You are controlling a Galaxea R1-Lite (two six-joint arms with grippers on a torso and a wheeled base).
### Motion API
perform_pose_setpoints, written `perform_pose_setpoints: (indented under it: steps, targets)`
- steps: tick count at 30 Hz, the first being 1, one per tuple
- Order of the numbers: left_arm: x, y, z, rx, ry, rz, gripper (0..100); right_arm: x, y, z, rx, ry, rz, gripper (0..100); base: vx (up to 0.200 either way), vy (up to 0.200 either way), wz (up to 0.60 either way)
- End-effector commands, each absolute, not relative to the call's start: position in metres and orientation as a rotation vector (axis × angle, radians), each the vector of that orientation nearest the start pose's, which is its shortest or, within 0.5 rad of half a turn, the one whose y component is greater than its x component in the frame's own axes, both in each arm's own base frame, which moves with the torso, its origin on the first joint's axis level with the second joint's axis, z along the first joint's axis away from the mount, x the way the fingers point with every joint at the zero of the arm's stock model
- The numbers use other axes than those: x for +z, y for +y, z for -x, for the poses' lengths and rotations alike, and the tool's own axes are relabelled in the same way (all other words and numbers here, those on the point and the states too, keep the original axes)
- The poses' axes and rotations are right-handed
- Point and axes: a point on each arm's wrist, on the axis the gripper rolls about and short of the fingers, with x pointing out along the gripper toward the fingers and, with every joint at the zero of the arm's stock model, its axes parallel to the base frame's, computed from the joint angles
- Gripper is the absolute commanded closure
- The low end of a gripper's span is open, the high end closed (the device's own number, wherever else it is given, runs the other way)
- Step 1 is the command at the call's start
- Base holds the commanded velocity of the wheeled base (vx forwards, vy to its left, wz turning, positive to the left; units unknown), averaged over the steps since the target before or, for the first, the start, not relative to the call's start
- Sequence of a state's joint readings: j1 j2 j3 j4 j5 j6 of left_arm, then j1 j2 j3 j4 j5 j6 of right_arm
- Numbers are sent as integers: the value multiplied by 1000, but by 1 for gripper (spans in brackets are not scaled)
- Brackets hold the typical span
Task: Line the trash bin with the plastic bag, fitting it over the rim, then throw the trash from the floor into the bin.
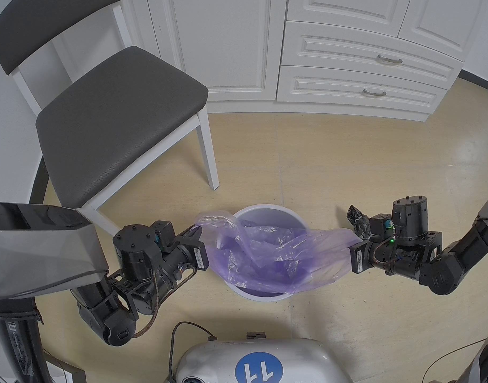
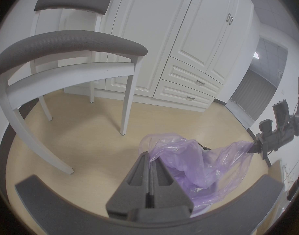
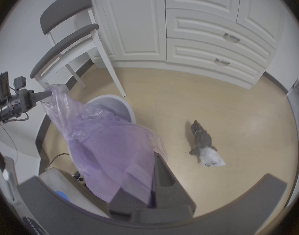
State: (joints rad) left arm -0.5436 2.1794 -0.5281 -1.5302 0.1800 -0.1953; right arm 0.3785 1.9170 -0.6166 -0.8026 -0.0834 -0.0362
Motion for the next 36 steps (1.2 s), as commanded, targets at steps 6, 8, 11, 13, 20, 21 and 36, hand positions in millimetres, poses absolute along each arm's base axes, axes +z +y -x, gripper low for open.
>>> perform_pose_setpoints:
  steps: [6, 8, 11, 13, 20, 21, 36]
  targets:
    - [62, -153, -282, -322, 134, 76, 100, 93, 112, -301, 307, 520, 92, 100, 0, 0, 0]
    - [63, -145, -279, -311, 139, 51, 100, 95, 103, -300, 281, 566, 103, 100, 0, 0, 0]
    - [61, -137, -277, -297, 154, 6, 100, 101, 95, -297, 265, 596, 124, 100, 0, 0, 0]
    - [56, -132, -276, -297, 174, -22, 100, 102, 90, -294, 265, 610, 165, 100, 0, 0, 0]
    - [43, -127, -271, -348, 239, -39, 100, 89, 78, -284, 290, 654, 312, 100, 0, 0, 0]
    - [41, -126, -270, -356, 249, -42, 100, 88, 75, -280, 298, 658, 348, 100, 0, 0, 0]
    - [2, -117, -255, -475, 430, -102, 100, 73, 69, -261, 375, 709, 509, 100, 0, 0, 0]
